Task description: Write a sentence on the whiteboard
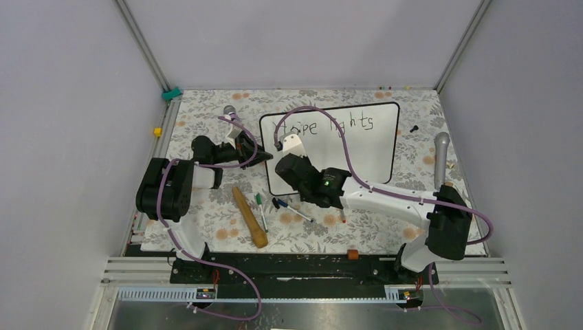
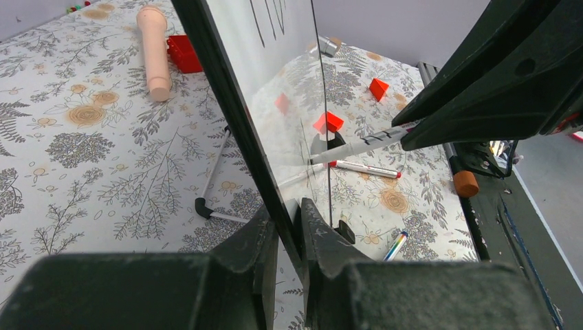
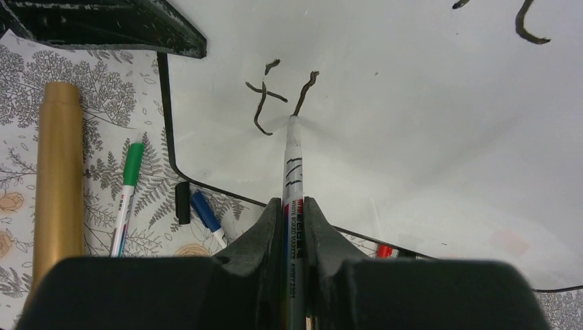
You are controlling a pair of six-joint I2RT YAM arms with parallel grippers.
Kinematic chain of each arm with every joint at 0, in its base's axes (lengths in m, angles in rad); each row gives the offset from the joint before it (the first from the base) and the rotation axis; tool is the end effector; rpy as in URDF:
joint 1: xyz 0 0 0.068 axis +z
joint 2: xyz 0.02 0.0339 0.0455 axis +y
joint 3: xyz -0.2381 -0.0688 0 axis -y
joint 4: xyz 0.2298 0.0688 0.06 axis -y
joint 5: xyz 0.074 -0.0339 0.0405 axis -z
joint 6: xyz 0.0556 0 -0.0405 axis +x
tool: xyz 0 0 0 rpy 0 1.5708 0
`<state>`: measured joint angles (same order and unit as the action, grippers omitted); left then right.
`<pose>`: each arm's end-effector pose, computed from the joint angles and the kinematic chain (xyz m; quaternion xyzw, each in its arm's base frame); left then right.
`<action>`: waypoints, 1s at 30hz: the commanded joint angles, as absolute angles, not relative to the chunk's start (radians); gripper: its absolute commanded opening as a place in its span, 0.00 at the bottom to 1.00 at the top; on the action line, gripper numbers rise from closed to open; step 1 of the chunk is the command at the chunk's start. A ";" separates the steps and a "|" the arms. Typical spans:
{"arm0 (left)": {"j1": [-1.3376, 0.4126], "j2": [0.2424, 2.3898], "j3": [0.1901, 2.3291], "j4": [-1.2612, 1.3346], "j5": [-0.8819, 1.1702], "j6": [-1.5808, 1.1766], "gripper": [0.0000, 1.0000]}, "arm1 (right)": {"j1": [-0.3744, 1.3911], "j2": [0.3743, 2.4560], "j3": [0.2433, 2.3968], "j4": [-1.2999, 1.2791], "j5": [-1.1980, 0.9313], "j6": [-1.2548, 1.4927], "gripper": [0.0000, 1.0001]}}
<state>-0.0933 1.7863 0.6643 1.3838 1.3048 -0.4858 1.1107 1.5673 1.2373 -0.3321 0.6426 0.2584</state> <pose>0.3039 -0.0823 0.1880 0.3781 0.5684 -0.5342 0.4987 0.1850 0.2983 0.2610 -0.2262 0.8336 0.0435 0.5020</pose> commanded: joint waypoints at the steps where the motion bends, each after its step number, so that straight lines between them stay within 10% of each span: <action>1: -0.091 1.769 0.651 1.474 1.321 -0.334 0.00 | 1.095 1.558 1.291 -0.319 0.693 0.236 0.00; 30: -0.092 1.771 0.653 1.473 1.320 -0.336 0.00 | 1.072 1.508 1.215 -0.341 0.706 0.258 0.00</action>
<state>-0.0933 1.7863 0.6643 1.3830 1.3037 -0.4858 1.0901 1.5387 1.2350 -0.3355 0.6666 0.2443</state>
